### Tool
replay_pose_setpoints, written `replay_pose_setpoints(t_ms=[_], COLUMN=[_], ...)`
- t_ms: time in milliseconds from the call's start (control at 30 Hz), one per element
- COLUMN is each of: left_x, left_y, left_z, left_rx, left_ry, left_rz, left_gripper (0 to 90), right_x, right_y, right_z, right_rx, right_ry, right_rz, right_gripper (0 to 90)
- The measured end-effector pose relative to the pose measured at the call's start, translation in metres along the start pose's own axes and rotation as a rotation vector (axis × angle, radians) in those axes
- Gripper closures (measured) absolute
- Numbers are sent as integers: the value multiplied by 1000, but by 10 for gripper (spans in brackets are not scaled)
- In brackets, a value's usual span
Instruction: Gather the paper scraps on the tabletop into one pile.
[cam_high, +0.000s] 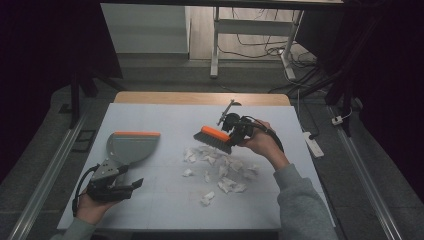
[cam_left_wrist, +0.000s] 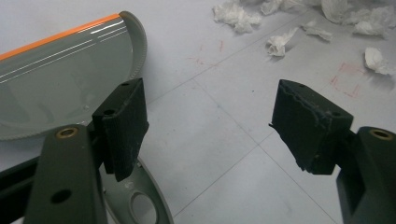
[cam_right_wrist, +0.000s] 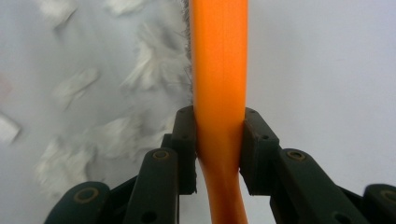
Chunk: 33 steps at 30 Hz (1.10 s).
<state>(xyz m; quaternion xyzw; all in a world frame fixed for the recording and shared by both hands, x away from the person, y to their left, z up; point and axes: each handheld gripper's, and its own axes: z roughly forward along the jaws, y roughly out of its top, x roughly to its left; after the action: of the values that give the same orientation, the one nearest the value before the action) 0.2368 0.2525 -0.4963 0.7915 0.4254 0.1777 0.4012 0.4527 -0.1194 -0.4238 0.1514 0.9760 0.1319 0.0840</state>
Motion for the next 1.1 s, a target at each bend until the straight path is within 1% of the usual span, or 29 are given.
replay_pose_setpoints(t_ms=[100, 167, 233, 367, 433, 533, 600, 633, 667, 700, 733, 800, 833, 900, 933, 1000, 1033, 1067, 1100], left_x=[0, 1, 2, 2, 2, 2, 3, 3, 3, 3, 4, 5, 5, 5, 4, 4, 3, 3, 3], left_y=[0, -1, -1, -1, -1, -1, -1, -1, -2, -2, -2, -3, -3, -3, -3, -2, -2, -2, -2], left_z=[0, 0, 1, 1, 1, 1, 0, 0, 0, 0, 0, 0, 0, -1, -1, -2, -2, -1, -1], left_rx=[0, 1, 3, 1, 1, 1, 0, 1, 0, -1, -2, -2, -2, -2, -3, -6, -6, -4, -4], left_ry=[0, 0, -2, -3, -3, -2, -2, -2, -3, -2, -3, -4, -5, -4, -4, -2, -1, -2, -2], left_rz=[0, -1, -4, -5, -6, -6, -5, -4, -4, -5, -7, -10, -10, -9, -9, -8, -8, -8, -7], left_gripper=[279, 279, 279, 279, 279, 279, 279, 279, 279, 279, 279, 279, 279, 279, 280, 279, 279, 279, 279], right_x=[-10, -16, -20, -24, -26, -30, -33, -33, -31, -30, -26, -13, -6, 8, 14, 25, 30, 34, 36], right_y=[-1, -1, 0, 6, 12, 23, 30, 33, 35, 37, 39, 41, 42, 41, 40, 34, 31, 29, 27], right_z=[-2, 1, 5, 15, 20, 28, 35, 38, 40, 40, 41, 40, 40, 37, 35, 32, 30, 27, 25], right_rx=[-45, -58, -64, -48, -34, -8, 16, 30, 46, 39, 46, 77, 93, 124, 137, 138, 132, 153, 148], right_ry=[-26, -28, -31, -44, -55, -81, -75, -67, -62, -47, -31, -24, -34, -27, -18, 18, 28, 20, 18], right_rz=[54, 67, 65, 75, 59, 56, 52, 35, 28, 8, -8, -59, -94, -138, -146, -176, -188, -195, -204], right_gripper=[700, 700, 700, 700, 700, 700, 700, 701, 701, 701, 701, 702, 702, 703, 703, 702, 702, 702, 702])
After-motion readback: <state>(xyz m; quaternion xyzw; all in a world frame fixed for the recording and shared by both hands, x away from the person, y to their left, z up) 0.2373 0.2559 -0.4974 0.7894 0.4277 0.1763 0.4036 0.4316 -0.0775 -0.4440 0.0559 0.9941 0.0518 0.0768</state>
